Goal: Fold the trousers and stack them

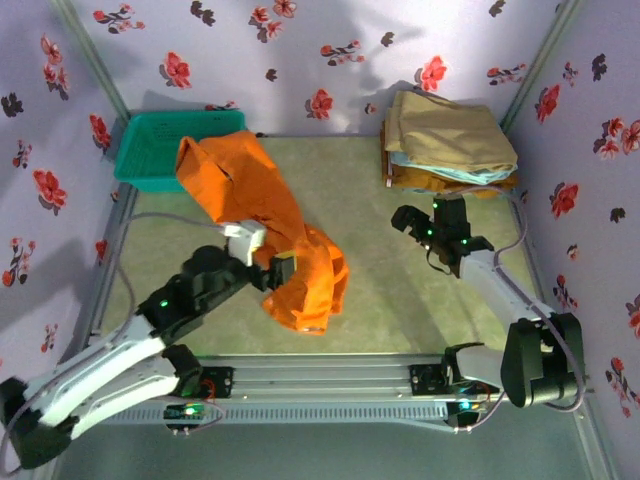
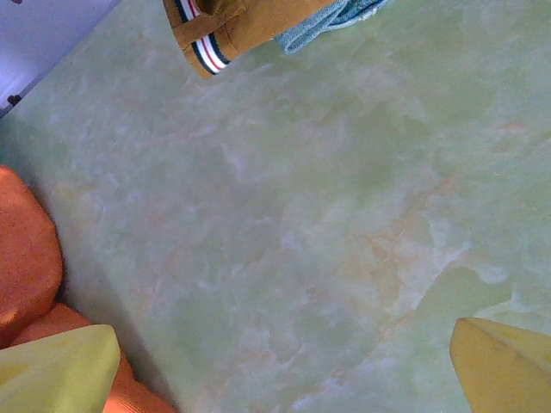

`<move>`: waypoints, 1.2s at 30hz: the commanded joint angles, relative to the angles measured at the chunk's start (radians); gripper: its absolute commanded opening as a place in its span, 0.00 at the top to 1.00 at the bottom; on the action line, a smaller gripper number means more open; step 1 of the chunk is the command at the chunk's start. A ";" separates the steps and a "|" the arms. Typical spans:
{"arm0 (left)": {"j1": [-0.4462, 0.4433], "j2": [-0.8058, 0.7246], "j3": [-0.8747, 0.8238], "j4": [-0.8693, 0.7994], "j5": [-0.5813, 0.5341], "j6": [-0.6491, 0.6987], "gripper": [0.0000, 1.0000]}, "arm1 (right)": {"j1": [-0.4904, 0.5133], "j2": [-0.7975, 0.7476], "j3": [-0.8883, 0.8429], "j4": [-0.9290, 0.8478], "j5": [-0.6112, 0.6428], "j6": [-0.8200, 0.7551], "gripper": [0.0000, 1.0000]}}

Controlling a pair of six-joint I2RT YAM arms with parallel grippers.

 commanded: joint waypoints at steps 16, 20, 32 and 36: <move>0.542 0.239 0.261 -0.360 -0.287 -0.369 0.00 | 0.385 0.325 0.299 -0.088 0.059 -0.098 0.01; 0.662 0.524 0.334 -0.262 -0.109 -0.364 0.00 | 0.387 0.327 0.280 -0.081 0.098 -0.094 0.01; 0.653 1.071 0.512 -0.069 -0.024 -0.340 0.00 | 0.328 0.392 0.257 -0.031 0.104 -0.068 0.01; 0.648 1.216 0.595 -0.062 -0.080 -0.317 0.00 | 0.292 0.375 0.224 -0.003 0.085 -0.060 0.01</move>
